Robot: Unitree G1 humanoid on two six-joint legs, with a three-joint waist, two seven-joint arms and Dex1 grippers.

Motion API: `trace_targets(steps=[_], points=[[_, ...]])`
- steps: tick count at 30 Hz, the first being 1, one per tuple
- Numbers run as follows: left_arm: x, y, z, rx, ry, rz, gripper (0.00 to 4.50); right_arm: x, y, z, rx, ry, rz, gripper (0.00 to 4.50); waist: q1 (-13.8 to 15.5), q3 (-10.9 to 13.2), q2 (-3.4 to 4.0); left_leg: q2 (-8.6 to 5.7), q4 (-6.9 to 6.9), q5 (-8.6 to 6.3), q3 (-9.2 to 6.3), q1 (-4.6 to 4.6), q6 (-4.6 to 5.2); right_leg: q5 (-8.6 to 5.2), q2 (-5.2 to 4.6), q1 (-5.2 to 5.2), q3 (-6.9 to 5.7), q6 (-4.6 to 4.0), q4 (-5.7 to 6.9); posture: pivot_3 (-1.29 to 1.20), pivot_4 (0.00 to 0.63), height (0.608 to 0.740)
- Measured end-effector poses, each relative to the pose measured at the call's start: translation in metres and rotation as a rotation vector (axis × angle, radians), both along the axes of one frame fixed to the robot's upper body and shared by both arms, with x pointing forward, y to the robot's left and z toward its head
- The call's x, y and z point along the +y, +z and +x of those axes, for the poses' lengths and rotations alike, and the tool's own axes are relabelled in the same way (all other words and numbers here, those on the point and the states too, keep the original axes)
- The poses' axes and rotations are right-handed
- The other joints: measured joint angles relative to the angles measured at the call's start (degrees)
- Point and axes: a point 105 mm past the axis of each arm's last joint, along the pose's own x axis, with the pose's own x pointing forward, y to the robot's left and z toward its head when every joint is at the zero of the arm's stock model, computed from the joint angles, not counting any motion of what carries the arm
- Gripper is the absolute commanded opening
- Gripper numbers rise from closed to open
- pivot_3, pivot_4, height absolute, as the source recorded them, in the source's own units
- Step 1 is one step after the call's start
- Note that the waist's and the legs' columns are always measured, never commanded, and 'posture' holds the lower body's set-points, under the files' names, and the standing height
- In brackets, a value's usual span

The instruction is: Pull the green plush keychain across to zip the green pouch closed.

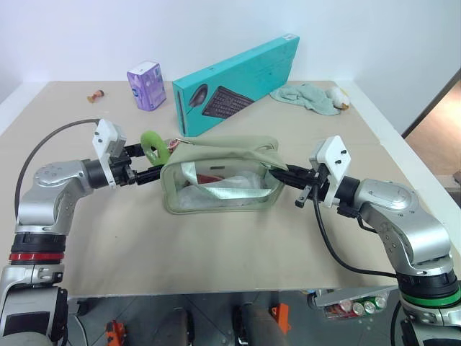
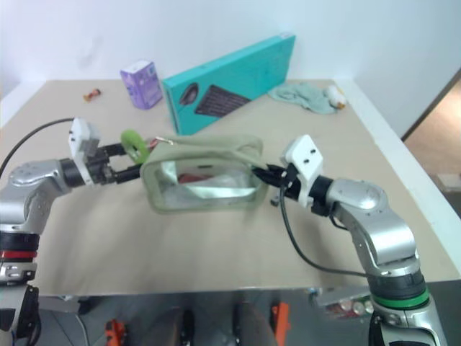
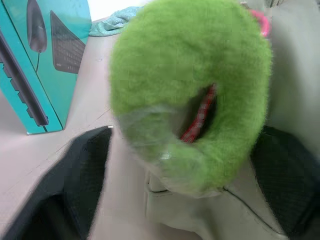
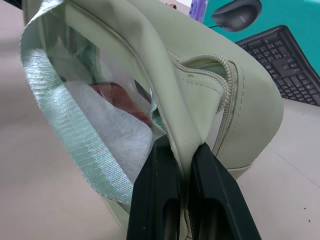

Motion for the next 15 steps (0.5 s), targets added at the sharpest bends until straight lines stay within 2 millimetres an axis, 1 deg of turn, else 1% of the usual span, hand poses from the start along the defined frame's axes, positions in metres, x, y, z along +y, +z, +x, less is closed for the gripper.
trace_targets(steps=[2,6,8,9,15], points=[[0.000,0.001,0.001,-0.001,0.005,-0.013,2.29,0.000,0.000,0.000,-0.001,0.002,-0.002,0.00,0.0,0.0,0.00,0.01,0.00,0.00,0.00,0.00,0.00,0.00,0.01,0.00,0.00,0.00,0.00,0.00,0.150,0.740],[0.004,0.011,0.002,-0.022,0.019,-0.050,0.92,0.000,0.000,0.000,-0.004,0.003,-0.008,0.00,0.0,0.0,0.00,0.03,0.00,0.00,-0.02,0.01,0.00,-0.01,0.04,0.00,-0.02,-0.01,0.00,0.00,0.150,0.740],[0.006,0.012,0.002,-0.019,0.023,-0.056,0.23,-0.001,0.000,0.000,-0.006,0.001,-0.012,0.00,-0.1,0.0,0.00,0.04,0.00,0.00,-0.01,0.01,0.00,-0.01,0.06,-0.01,0.00,-0.01,0.00,0.00,0.150,0.740],[0.006,0.011,0.002,-0.013,0.024,-0.055,0.01,-0.001,0.000,0.000,-0.007,0.001,-0.012,0.00,-0.1,0.0,0.00,0.04,0.00,0.00,-0.02,0.00,0.00,-0.01,0.06,-0.01,-0.01,-0.01,0.00,0.00,0.150,0.740],[0.009,0.011,0.000,0.013,0.015,-0.058,0.01,0.000,0.000,0.000,-0.007,0.004,-0.015,0.00,-0.1,0.0,0.00,0.05,0.00,0.00,-0.01,0.01,0.00,-0.01,0.06,-0.01,-0.01,-0.02,0.00,0.00,0.150,0.740]])
